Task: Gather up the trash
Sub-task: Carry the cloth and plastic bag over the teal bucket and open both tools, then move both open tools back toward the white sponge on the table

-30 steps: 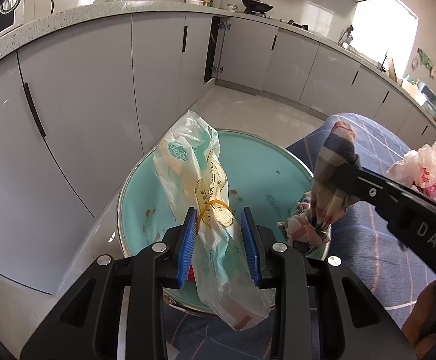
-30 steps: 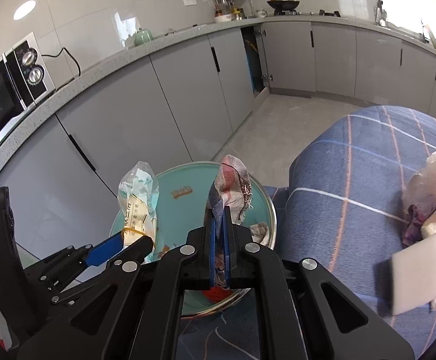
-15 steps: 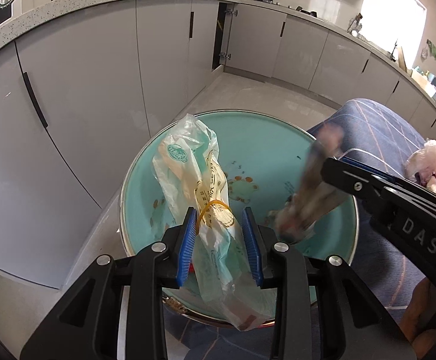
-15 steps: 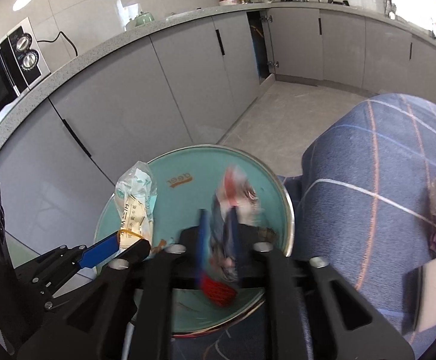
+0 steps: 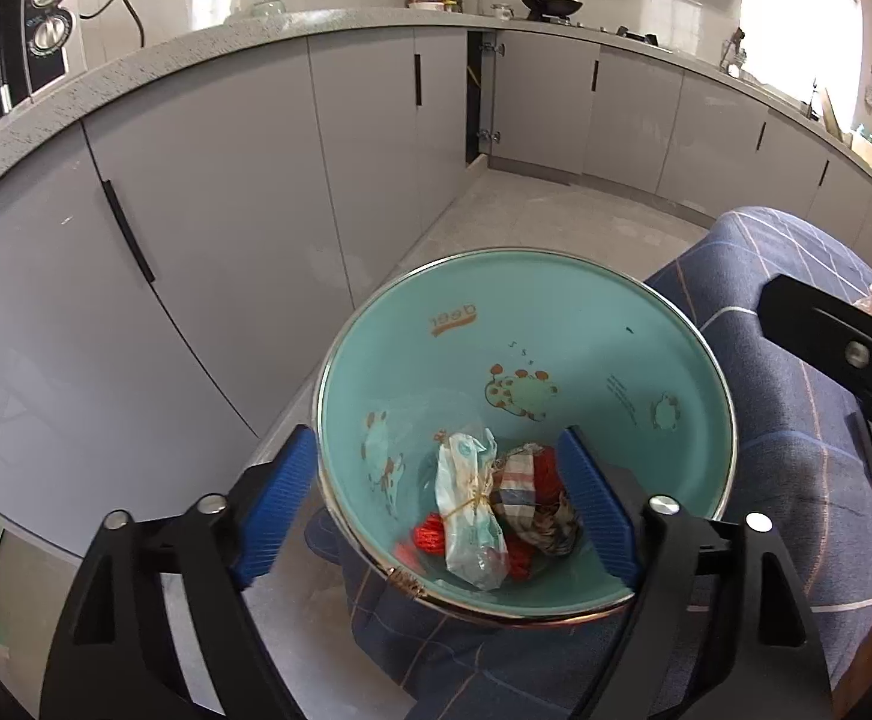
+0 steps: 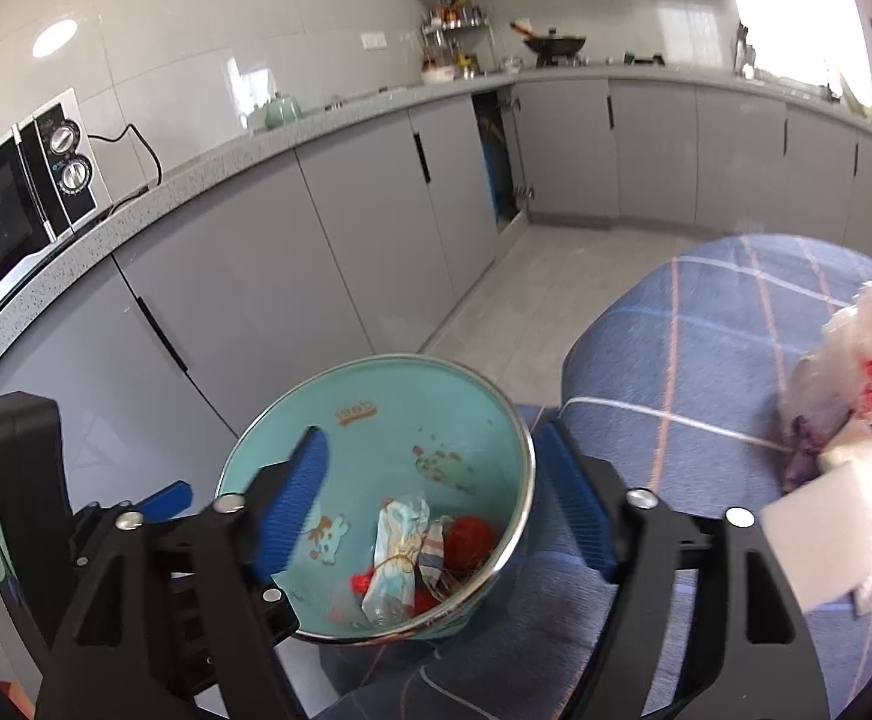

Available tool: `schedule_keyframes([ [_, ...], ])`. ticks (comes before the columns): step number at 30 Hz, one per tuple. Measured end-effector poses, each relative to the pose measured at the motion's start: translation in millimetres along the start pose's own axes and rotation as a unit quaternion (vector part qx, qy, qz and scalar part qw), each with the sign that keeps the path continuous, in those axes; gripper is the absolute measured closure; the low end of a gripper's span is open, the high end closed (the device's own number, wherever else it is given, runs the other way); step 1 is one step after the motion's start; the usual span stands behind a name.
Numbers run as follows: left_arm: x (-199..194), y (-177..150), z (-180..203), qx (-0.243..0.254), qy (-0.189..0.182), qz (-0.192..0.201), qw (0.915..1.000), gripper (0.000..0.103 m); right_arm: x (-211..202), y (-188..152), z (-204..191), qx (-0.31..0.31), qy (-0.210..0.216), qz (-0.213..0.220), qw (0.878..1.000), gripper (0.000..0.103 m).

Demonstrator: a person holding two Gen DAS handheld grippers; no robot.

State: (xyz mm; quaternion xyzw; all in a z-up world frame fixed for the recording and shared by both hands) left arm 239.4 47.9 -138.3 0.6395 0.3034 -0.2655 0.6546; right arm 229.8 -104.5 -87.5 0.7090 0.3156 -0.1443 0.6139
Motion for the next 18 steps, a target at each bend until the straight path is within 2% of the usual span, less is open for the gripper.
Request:
schedule_keyframes([
  [4, -10.6, -0.5, -1.9, -0.006, 0.014, 0.008, 0.9998, 0.008, -10.2, -2.6, 3.0, 0.003, -0.004, 0.007, 1.0, 0.018],
  [10, -24.4, -3.7, -0.3, -0.002, 0.028, 0.018, 0.9995, 0.006, -27.7, -10.2, 13.6, -0.001, -0.039, 0.021, 0.999, 0.006],
  [18, -37.7, -2.8, 19.9, 0.013, 0.018, 0.025, 0.9994, 0.006, -45.0, -24.5, 35.3, 0.005, -0.054, 0.019, 0.998, 0.006],
])
Point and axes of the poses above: each gripper's, at about its wrist camera, not at the fingertips, and x roughly the way its jaws point, z to its right, y to its top, the point moved 2 cm from there along x, roughly the way its jaws point, and after that the axes turned 2 degrees about -x, right-handed, at the moved point
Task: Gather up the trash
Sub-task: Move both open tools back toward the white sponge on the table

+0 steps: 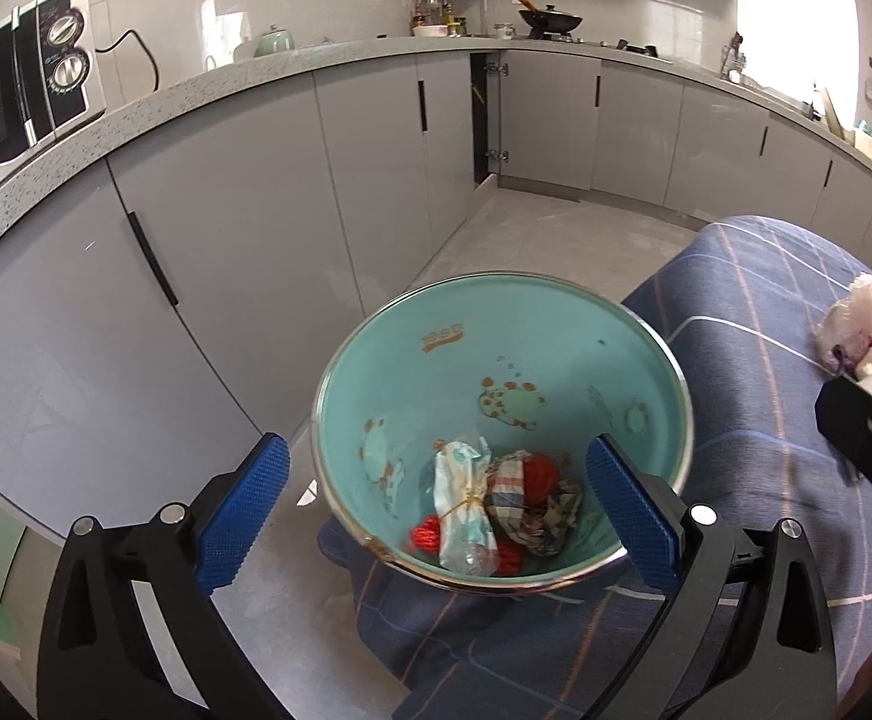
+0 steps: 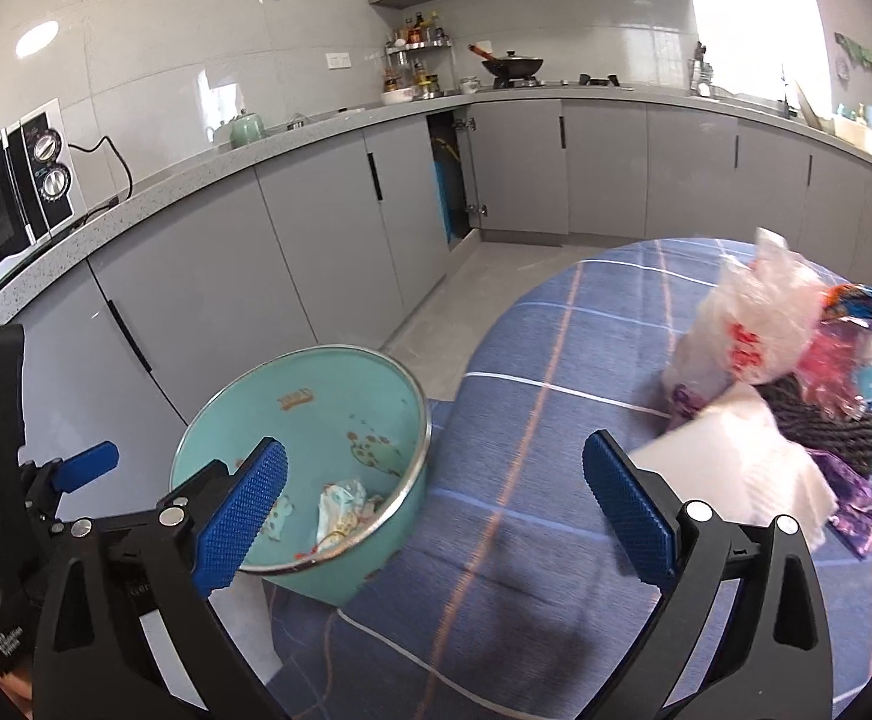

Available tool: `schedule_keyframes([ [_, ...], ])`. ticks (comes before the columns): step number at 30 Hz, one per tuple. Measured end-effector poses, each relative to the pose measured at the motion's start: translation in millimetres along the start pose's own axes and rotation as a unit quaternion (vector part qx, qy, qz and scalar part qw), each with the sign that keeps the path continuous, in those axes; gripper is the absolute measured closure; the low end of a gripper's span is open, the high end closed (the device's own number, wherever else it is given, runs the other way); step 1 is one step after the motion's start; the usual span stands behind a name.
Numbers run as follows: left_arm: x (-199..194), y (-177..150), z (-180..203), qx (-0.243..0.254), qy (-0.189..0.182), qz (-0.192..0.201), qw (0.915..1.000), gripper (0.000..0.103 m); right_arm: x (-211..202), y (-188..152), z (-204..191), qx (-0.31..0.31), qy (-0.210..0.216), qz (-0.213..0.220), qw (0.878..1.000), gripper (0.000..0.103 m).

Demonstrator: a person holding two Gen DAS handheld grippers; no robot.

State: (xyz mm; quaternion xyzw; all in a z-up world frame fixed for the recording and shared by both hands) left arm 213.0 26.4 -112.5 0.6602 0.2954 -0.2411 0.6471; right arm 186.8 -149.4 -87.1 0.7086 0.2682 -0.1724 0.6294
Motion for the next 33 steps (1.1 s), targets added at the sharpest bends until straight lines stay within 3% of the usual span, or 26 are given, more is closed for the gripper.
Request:
schedule_keyframes([
  [18, -16.7, -5.3, 43.9, 0.036, -0.02, 0.007, 0.9991, 0.006, -32.5, -13.6, 52.4, 0.048, -0.028, 0.01, 0.998, 0.006],
  [33, -22.2, -20.3, 95.5, 0.067, -0.073, -0.01, 0.995, 0.006, -68.3, -36.3, 107.4, 0.091, -0.075, 0.014, 0.993, 0.006],
])
Point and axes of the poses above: each gripper's, at about its wrist camera, not at the fingertips, and x roughly the way its jaws point, z to its right, y to its top, the point moved 2 cm from there along x, roughly the way its jaws point, and after that the axes turned 2 degrees about -x, right-handed, at the moved point
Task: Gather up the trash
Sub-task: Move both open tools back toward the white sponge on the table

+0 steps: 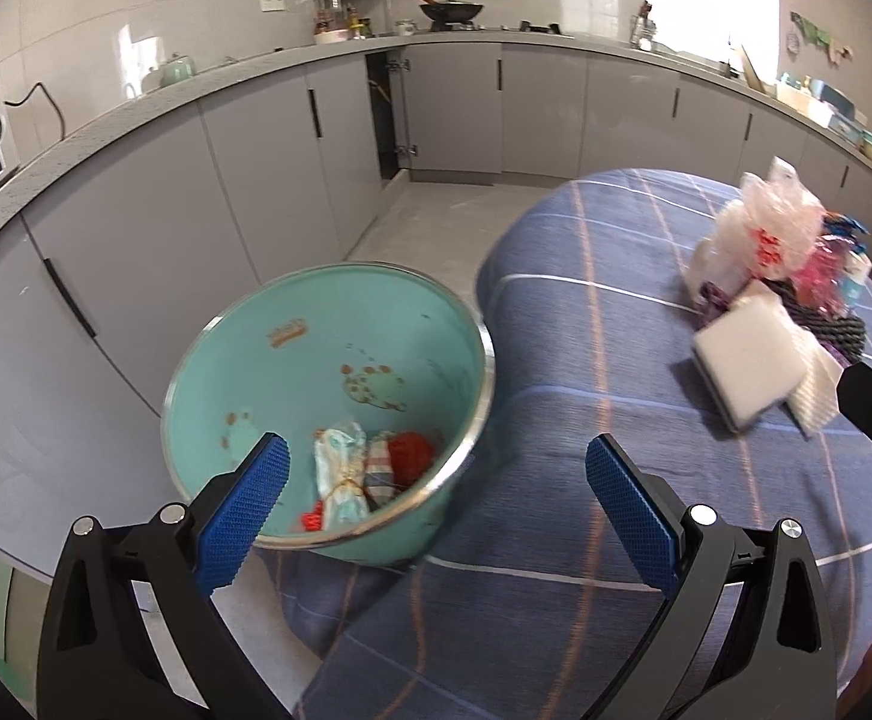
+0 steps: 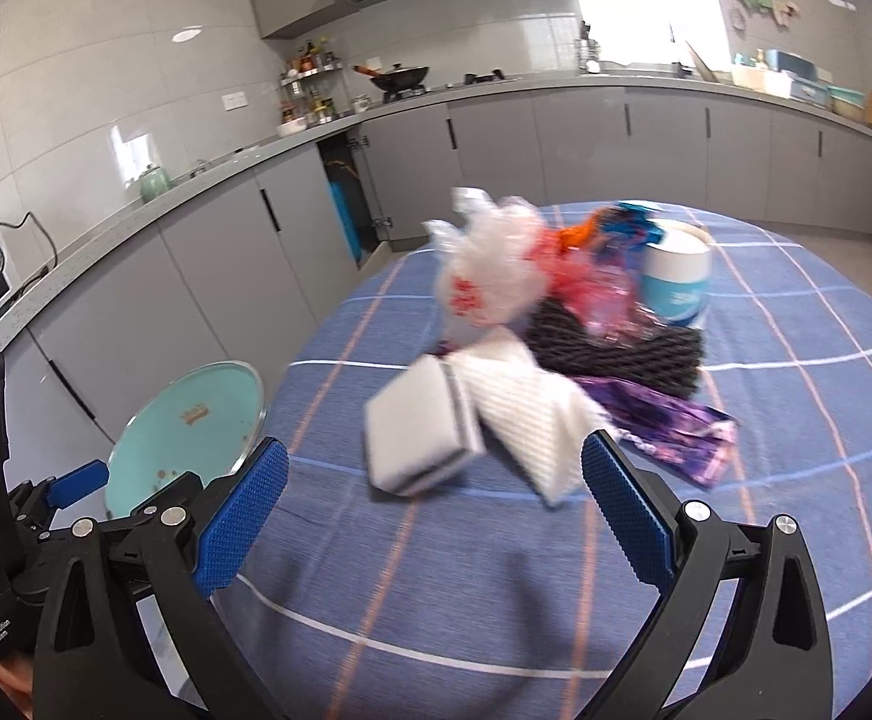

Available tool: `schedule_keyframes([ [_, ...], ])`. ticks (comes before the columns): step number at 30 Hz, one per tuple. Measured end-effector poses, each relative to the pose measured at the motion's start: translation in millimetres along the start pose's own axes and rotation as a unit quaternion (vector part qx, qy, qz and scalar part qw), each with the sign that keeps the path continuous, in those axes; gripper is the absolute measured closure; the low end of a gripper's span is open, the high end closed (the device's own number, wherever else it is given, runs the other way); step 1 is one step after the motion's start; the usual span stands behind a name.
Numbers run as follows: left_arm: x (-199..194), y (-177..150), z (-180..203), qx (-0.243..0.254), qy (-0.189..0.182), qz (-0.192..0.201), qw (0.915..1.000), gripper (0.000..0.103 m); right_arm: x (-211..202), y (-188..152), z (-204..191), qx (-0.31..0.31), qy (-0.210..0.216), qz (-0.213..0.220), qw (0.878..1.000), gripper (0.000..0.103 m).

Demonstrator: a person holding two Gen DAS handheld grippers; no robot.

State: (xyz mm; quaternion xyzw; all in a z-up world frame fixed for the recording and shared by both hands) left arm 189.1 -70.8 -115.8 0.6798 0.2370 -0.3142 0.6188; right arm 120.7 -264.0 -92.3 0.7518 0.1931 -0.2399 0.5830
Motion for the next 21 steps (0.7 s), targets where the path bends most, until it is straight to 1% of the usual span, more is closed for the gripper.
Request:
schedule_keyframes([
  [7, 1.9, -4.8, 32.2, 0.026, -0.02, -0.003, 0.9995, 0.006, -9.0, -6.5, 31.3, 0.025, -0.023, 0.0, 0.999, 0.007],
  [14, 3.5, -7.6, 54.3, 0.043, -0.041, -0.007, 0.9982, 0.006, -11.7, -10.5, 56.8, 0.044, -0.038, -0.001, 0.998, 0.007],
  [16, 3.9, -7.8, 61.1, 0.046, -0.048, -0.008, 0.9978, 0.006, -12.8, -11.9, 63.7, 0.049, -0.04, -0.002, 0.998, 0.009],
  [18, 4.6, -7.4, 68.3, 0.051, -0.054, -0.008, 0.9972, 0.006, -13.1, -13.2, 70.0, 0.054, -0.042, -0.005, 0.998, 0.021],
  [21, 5.6, -4.2, 77.3, 0.055, -0.063, -0.005, 0.9965, 0.006, -11.9, -14.1, 84.5, 0.067, -0.049, -0.01, 0.996, 0.021],
])
Point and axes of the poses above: each gripper's, at about its wrist camera, not at the fingertips, and x roughly the way its jaws point, z to its right, y to its top, the point moved 2 cm from there along x, roughly the way its jaws point, and after that the axes turned 2 degrees about -x, right-handed, at the moved point
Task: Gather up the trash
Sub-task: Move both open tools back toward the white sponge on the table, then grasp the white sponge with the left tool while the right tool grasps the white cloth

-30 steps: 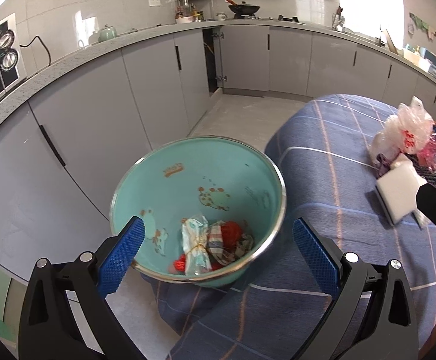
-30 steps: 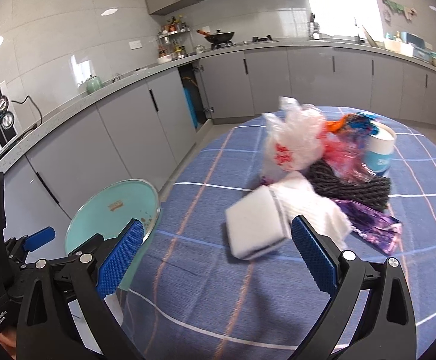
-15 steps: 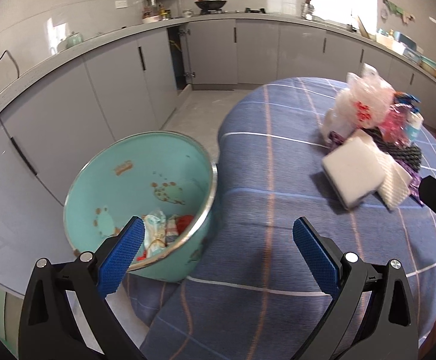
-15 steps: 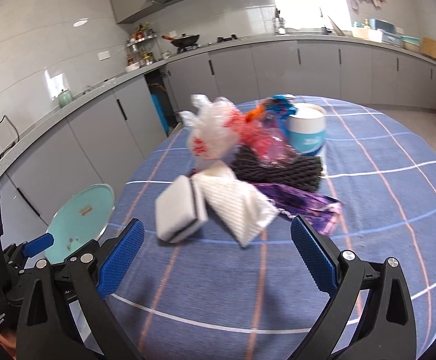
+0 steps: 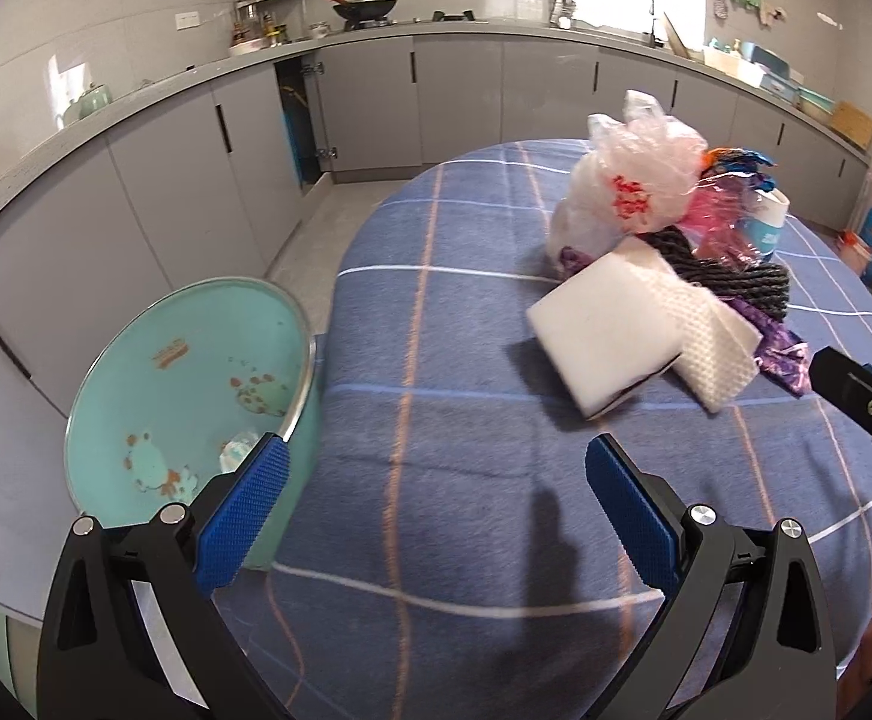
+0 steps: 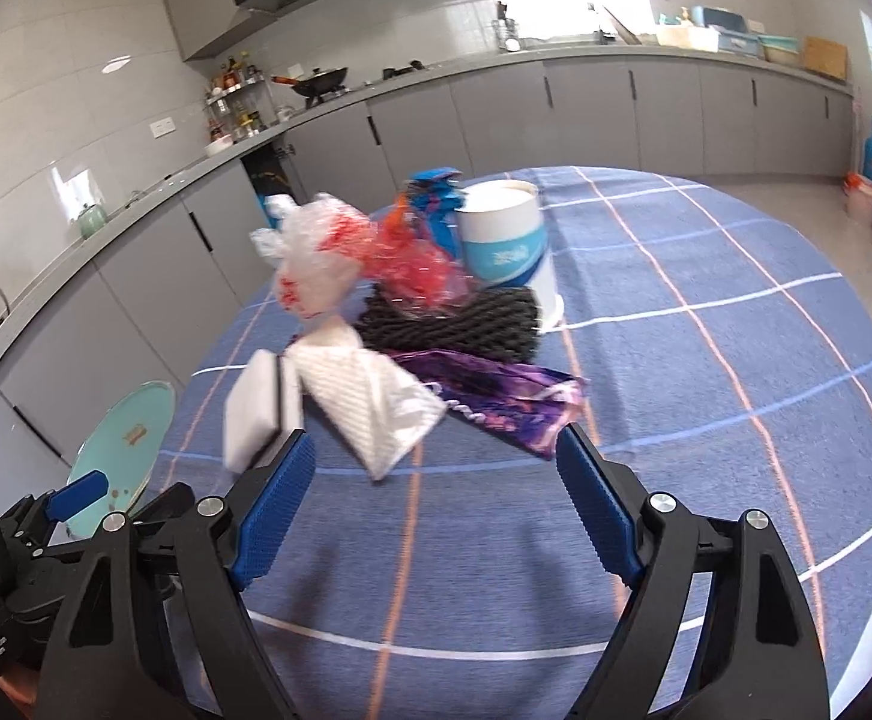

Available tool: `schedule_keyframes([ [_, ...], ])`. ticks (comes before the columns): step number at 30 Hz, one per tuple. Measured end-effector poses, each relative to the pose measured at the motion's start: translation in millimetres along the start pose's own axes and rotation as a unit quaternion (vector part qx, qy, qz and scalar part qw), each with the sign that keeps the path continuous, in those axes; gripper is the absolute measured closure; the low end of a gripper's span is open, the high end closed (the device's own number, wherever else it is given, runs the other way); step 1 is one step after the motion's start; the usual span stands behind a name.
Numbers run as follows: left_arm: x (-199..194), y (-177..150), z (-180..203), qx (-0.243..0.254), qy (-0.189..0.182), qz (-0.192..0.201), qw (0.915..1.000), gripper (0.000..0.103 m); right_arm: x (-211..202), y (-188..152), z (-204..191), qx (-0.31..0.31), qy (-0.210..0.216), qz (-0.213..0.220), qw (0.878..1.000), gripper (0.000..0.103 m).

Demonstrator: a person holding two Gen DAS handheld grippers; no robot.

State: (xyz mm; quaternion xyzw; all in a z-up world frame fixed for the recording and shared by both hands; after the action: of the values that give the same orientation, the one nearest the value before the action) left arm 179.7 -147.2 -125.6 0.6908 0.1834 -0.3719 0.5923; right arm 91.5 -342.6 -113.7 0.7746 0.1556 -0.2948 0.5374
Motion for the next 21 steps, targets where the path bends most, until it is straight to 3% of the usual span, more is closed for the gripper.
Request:
schedule_keyframes([
  [4, 4.9, 9.8, 8.7, -0.002, -0.01, 0.003, 0.9999, 0.006, 1.3, 2.8, 11.2, 0.009, -0.003, -0.002, 1.0, 0.023],
  [6, 7.9, 17.8, 16.2, -0.003, -0.015, 0.007, 0.9999, 0.006, 1.4, 5.6, 14.2, 0.009, -0.002, -0.001, 1.0, 0.031],
  [15, 25.5, 48.0, 45.9, -0.014, -0.044, 0.007, 0.9989, 0.008, 1.9, 9.9, 33.9, 0.03, -0.009, -0.002, 1.0, 0.033],
  [21, 55.9, 44.6, 54.4, -0.026, -0.056, -0.04, 0.9973, 0.032, -1.2, 12.9, 40.8, 0.035, -0.012, 0.001, 0.999, 0.033],
])
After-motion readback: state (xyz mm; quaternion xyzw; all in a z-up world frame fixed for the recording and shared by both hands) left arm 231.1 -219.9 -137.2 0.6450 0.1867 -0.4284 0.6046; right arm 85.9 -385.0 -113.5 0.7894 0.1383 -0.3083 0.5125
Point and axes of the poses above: each gripper's, at about its wrist camera, not at the fingertips, and x roughly the way its jaws point, z to its right, y to its top, the point moved 2 cm from there along x, roughly the way its jaws point, and after that the axes turned 2 degrees about -x, right-handed, at the moved point
